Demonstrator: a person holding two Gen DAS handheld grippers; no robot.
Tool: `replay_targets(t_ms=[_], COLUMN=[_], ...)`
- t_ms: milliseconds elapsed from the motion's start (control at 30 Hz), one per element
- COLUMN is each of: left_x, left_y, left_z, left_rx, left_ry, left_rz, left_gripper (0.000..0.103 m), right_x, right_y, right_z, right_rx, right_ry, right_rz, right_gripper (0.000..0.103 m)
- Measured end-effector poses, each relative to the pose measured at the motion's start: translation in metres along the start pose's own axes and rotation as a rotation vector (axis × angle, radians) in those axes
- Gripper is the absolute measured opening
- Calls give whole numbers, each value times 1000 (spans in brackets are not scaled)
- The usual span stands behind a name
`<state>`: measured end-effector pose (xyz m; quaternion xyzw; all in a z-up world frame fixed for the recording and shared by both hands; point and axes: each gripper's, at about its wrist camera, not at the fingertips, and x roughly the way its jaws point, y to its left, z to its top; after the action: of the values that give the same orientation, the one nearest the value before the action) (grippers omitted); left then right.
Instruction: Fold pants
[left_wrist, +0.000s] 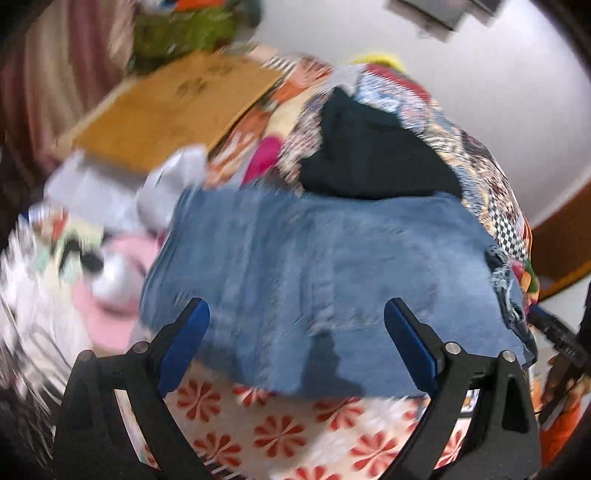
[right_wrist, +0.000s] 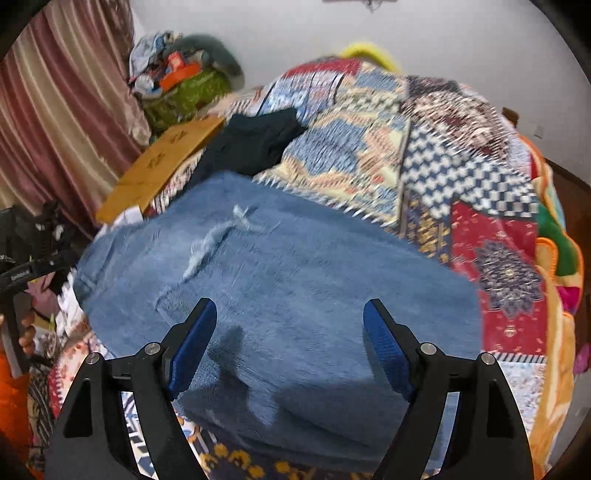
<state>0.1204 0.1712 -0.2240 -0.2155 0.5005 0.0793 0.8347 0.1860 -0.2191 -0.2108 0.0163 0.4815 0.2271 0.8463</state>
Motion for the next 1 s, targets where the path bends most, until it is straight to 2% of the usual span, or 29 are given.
replay_targets(t_ms=[100, 167, 300, 367, 467, 600, 667, 733, 800, 867, 933, 1000], left_x=[14, 22, 41, 50, 59, 90, 103, 106, 103, 98, 92, 84], left_y=[30, 41, 51, 50, 45, 45, 47, 48, 46, 40, 29, 16], left_z=[-14, -24, -44, -49, -44, -22, -11, -3, 2, 5, 9, 13], left_rx=[-115, -165, -239, -264, -256, -297, -346, -363, -349, -313, -250, -185], left_ry=[69, 111, 224, 251, 262, 324, 347, 336, 292, 239, 178, 110], left_rz=[-33, -62, -185, -235, -251, -380, -398, -406, -373, -300, -261, -152], left_gripper=[96, 96, 96, 96, 98, 102, 102, 102, 95, 75, 66, 38], right_x=[17, 14, 13, 15, 16, 16, 17, 17, 17, 17, 16, 16], right_y=[7, 6, 0, 1, 2, 1, 1, 1, 0, -1, -2, -2], right_z=[-8, -11, -10, -10, -10, -10, -10, -10, -10, -11, -11, -11], right_rx=[-23, -21, 7, 8, 10, 12, 12, 14, 14, 19, 24, 27], right_ry=[57, 36, 46, 45, 44, 43, 42, 42, 39, 37, 36, 36], right_rz=[-4, -16, 11, 8, 7, 12, 16, 18, 20, 25, 31, 37], right_gripper=[80, 83, 86, 87, 88, 89, 89, 90, 90, 90, 90, 90])
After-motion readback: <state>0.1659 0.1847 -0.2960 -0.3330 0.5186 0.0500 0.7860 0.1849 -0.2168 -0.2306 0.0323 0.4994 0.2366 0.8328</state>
